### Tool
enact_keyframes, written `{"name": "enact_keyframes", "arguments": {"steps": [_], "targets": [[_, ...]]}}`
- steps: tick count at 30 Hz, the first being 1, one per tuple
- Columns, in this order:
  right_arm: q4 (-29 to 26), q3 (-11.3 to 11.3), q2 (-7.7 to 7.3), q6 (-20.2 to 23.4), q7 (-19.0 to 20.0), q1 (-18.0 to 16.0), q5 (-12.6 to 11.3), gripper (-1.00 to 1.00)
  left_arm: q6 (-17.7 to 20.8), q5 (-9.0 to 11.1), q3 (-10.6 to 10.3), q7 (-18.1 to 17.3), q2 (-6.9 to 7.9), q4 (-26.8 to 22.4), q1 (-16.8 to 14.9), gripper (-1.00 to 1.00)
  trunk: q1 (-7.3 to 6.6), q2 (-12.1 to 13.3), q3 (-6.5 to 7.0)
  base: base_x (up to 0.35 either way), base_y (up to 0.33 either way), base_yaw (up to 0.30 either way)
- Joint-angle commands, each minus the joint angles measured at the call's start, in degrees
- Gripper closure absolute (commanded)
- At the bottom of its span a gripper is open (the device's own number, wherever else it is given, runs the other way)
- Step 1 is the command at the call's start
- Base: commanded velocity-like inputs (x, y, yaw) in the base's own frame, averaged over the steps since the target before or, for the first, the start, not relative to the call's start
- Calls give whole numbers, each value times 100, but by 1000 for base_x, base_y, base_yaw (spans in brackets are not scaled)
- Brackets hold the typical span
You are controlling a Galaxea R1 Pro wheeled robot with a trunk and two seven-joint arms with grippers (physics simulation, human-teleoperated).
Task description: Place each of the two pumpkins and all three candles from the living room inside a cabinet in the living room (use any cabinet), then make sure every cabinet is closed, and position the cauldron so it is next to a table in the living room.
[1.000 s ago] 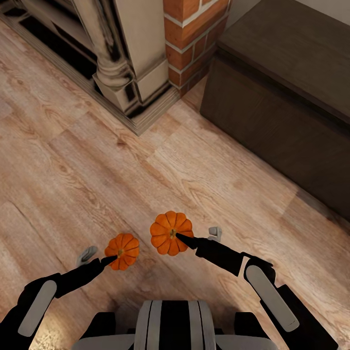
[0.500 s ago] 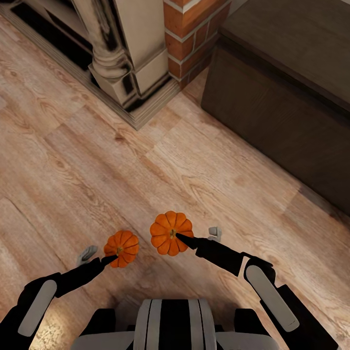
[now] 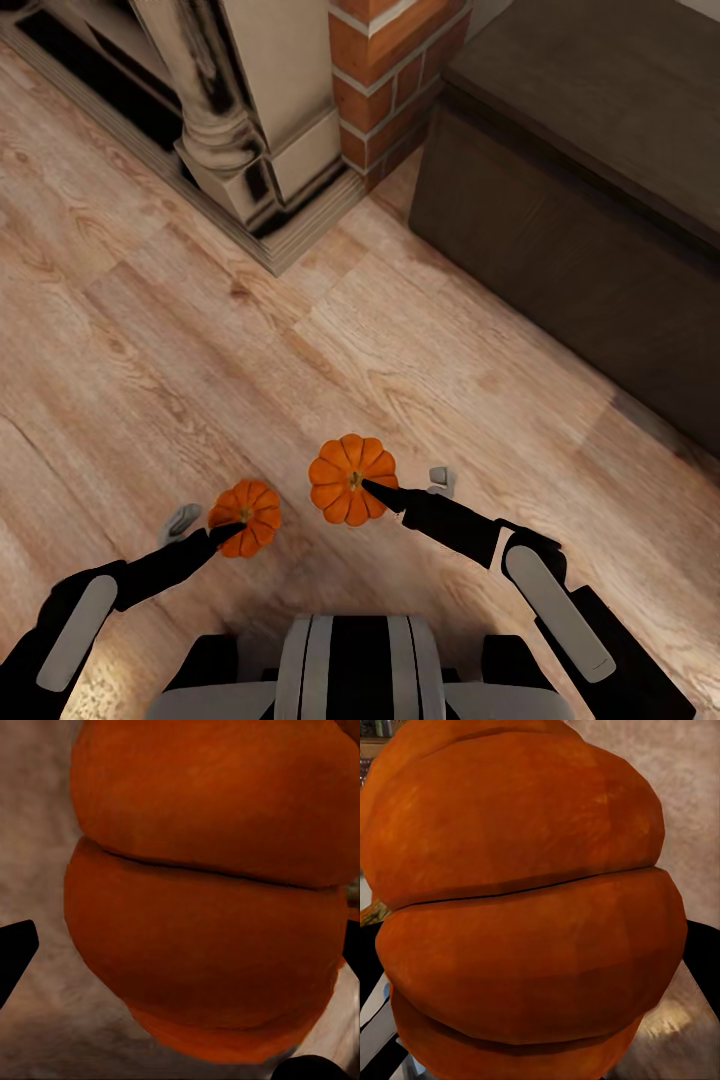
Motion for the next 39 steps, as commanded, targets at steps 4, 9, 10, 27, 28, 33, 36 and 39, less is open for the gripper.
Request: {"name": "enact_keyframes", "arguments": {"steps": [4,9,10,27,28,33,36,39], "targets": [[-1,3,-3,18,-4,-3,-30,100,-7,-186,26,-7,-2,-2,-4,-100,2,-1,-2,92,-1,0],[1,3,-5,18,-4,-3,-30,100,-7,-184,26,-9,-2,-4,-4,-100,2,-1,-2,151,0,0],[0,3,-5,18,-4,-3,-30,100,-7,-185,26,-10,-2,-4,-4,-100,2,-1,-2,54,0,0],[0,3,-5,18,-4,-3,-30,100,-5,-182,36,-12,7,-13,3,100,2,-1,-2,4,0,0],[1,3,-5,18,-4,-3,-30,100,-6,-183,35,-13,7,-13,2,100,2,-1,-2,0,0,0],[2,3,-5,19,-4,-3,-30,100,-5,-181,36,-14,14,-10,1,100,2,-1,-2,0,0,0],[2,3,-5,18,-4,-3,-30,100,-4,-183,38,-15,16,-5,1,100,0,0,20,0,0,0],[2,3,-5,20,-4,-3,-30,100,-5,-183,37,-15,16,-4,3,100,-3,2,42,0,0,0]]}}
